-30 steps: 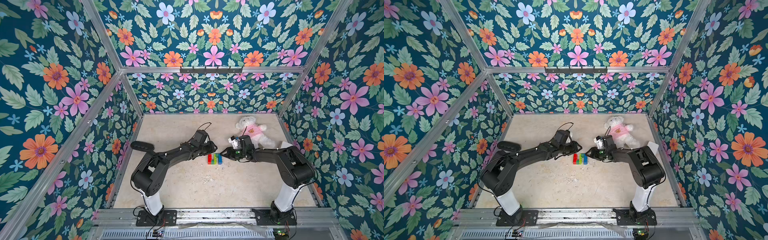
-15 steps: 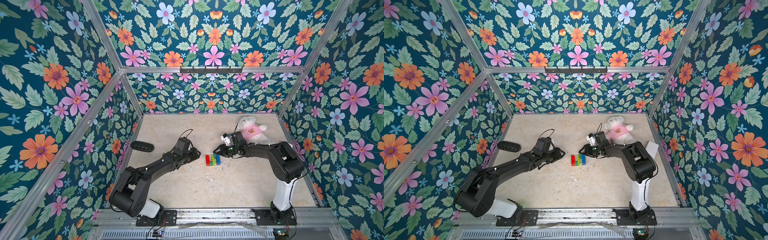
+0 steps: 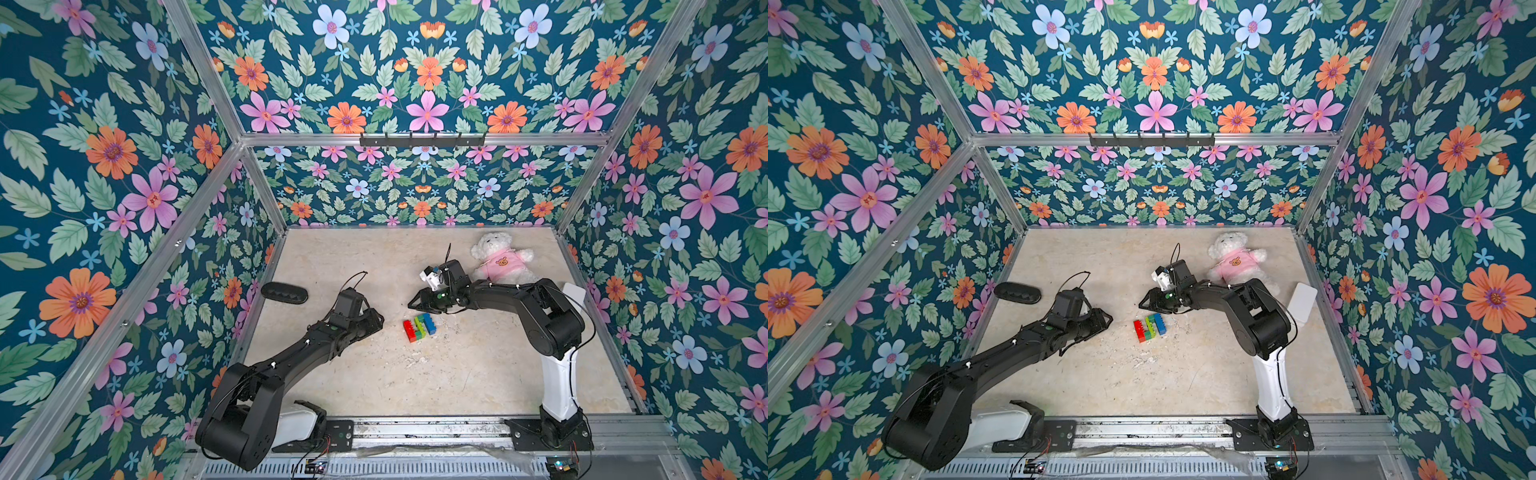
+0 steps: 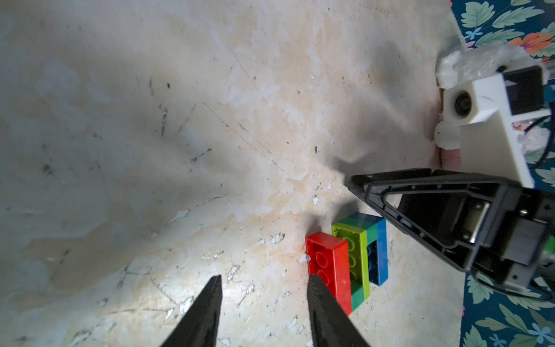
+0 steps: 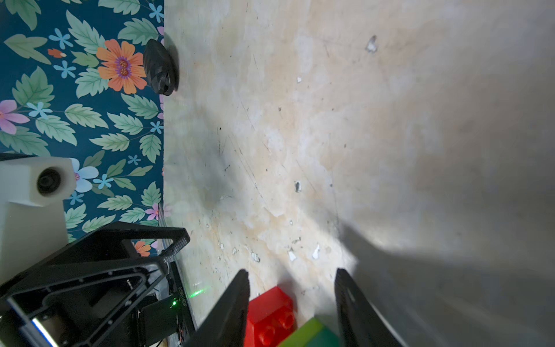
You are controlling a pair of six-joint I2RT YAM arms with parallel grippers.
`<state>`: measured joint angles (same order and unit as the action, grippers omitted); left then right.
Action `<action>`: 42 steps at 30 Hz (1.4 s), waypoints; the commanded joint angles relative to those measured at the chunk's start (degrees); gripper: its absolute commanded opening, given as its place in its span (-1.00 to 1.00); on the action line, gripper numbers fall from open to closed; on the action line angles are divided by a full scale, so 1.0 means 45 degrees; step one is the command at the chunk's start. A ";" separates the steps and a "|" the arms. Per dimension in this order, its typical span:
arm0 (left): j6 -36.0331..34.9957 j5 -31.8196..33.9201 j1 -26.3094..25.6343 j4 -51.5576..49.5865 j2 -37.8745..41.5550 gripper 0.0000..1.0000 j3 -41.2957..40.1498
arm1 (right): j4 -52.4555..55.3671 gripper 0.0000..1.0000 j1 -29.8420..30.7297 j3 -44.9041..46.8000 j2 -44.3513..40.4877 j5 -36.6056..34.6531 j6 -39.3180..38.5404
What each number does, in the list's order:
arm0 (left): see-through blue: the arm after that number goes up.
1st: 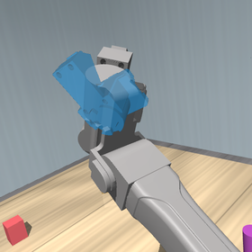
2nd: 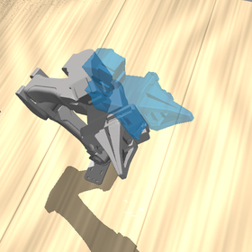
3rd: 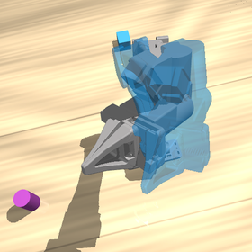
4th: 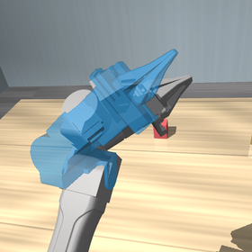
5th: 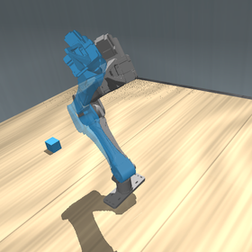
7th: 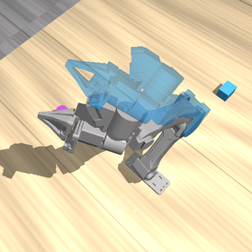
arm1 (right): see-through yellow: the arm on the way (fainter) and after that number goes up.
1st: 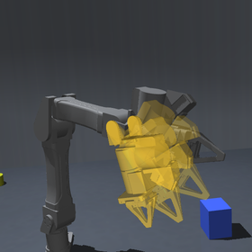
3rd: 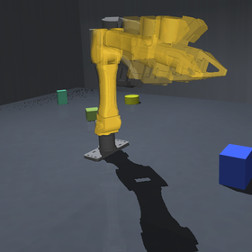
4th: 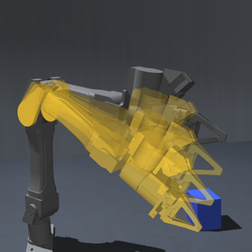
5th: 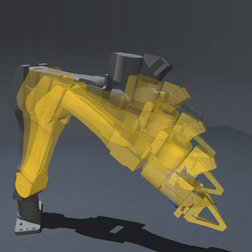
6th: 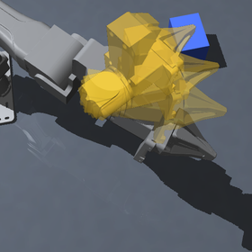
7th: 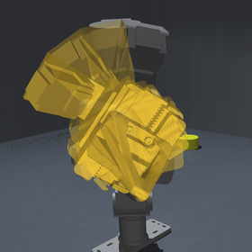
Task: Assemble the number 5 with lego
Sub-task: Assemble the lego brick with the lego brick, then move the lego brick at the center of the board.
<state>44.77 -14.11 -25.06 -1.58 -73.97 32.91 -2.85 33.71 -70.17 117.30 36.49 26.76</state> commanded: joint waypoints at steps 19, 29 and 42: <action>-0.1285 -0.2825 0.0041 0.3248 -0.5043 -0.33 0.2772 | -0.3218 -0.31 0.1241 0.8189 -0.7550 -0.4612 0.3320; -0.1231 -0.2964 0.0022 0.3282 -0.5619 -0.45 0.2729 | -0.5587 -0.52 0.1404 0.8819 -0.6120 -0.3970 0.4108; -0.1274 -0.2112 0.0082 0.2745 -0.4768 -0.46 0.2120 | -0.5870 -0.53 0.1439 0.8085 -0.5082 -0.3885 0.4006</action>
<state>39.94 -25.08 -24.77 11.68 -95.94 42.83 -28.05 40.14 -32.86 94.11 19.07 45.28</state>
